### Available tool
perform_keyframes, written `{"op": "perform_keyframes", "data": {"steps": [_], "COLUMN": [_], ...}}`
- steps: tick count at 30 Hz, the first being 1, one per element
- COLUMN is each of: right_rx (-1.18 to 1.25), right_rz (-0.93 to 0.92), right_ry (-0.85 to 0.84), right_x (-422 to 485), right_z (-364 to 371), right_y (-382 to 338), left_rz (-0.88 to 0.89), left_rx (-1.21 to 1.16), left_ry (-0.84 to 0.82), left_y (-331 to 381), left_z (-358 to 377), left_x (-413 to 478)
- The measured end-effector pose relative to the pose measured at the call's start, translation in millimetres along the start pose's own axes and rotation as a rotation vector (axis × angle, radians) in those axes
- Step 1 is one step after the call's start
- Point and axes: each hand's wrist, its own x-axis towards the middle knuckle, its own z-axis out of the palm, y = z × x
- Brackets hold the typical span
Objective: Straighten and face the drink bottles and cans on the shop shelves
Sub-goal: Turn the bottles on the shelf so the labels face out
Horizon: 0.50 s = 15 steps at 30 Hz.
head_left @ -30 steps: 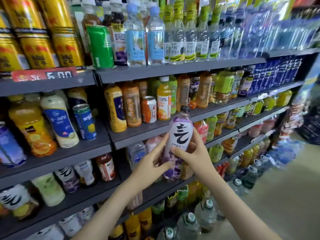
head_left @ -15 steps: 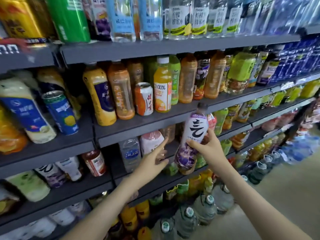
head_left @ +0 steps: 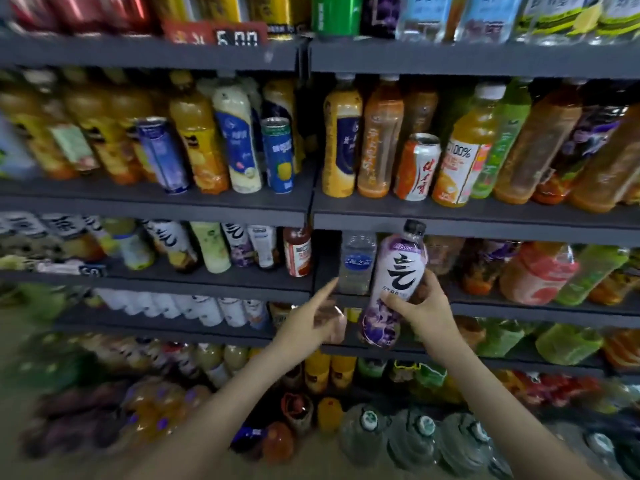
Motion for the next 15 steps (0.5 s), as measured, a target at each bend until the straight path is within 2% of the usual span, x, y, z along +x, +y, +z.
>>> {"op": "perform_keyframes", "data": {"steps": [4,10,15], "right_rx": [0.068,0.148,0.121], "right_rz": [0.002,0.023,0.016], "right_ry": [-0.12,-0.103,-0.046], "right_x": [-22.3,-28.6,-16.2], "right_z": [37.1,90.6,138.3], "right_y": [7.7,15.6,19.2], "left_rz": [-0.108,-0.212,-0.209], "left_rx": [0.017,0.031,0.059], "left_ry": [0.125,0.365,0.418], "left_y": [-19.0,-45.3,-78.9], "left_z": [-20.3,-65.1,-104.1], "left_x": [-41.6,-54.6,-39.8]}}
